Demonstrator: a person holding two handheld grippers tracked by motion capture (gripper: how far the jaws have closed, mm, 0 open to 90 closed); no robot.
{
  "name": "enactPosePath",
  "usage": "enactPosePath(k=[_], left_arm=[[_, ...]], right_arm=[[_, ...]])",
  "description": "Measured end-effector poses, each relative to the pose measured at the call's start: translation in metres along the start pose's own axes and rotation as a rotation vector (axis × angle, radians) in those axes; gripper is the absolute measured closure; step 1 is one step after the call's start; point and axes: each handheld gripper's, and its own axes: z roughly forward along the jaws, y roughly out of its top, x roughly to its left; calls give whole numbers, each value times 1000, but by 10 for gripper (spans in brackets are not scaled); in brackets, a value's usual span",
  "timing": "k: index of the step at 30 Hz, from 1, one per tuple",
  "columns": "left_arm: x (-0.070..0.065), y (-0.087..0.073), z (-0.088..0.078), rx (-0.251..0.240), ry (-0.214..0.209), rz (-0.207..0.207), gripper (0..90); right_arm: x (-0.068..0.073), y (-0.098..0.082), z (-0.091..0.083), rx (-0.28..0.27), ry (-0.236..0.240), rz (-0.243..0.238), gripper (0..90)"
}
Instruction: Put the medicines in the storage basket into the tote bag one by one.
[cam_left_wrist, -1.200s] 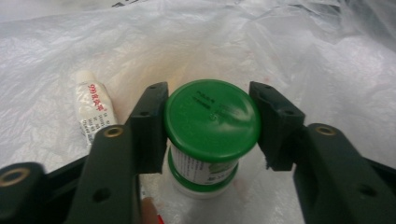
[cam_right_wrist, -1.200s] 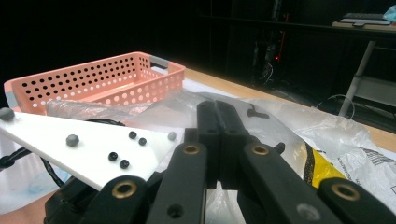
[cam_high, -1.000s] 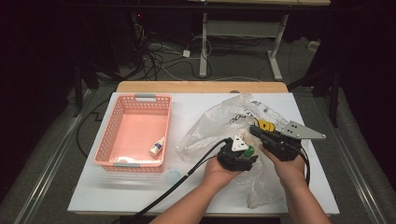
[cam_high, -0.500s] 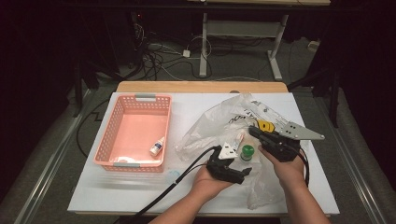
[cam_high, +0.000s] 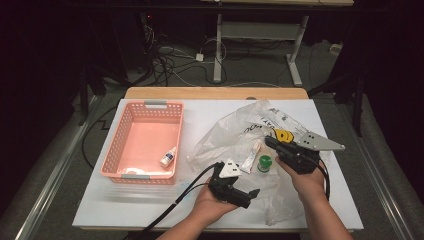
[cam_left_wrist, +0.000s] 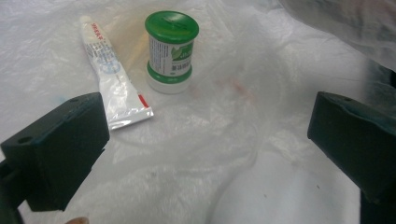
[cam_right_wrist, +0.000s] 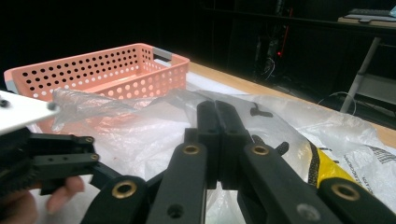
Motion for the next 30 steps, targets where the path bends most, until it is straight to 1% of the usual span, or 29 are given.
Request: enactPosePath(k=[4,8,10,14,20,22,27,30], left_arm=[[2,-6,-13,-8,-5,-20,0],[0,-9,-29,-14,-10,-12,0],[-1,-11,-37,-18,11,7,0],[1,-13,-53,-25,21,5,0],[3,-17,-81,-28,35,3,0],[4,-19,-90,-38,38,-7,0],[11,-24,-111,-48,86,-14,0],[17,-27,-121,-55,108,-27,0]], right_arm=[[0,0,0,1,-2,3,900],[0,0,-1,0,-4,1,900],[0,0,-1,1,-6,3,900],[-1,-1,-1,2,-8,6,900],[-2,-2,-1,2,-7,8,900],[-2,-2,-1,4,-8,11,900],[-3,-3,-1,6,-10,17,900],[-4,-3,-1,7,-14,19,900]])
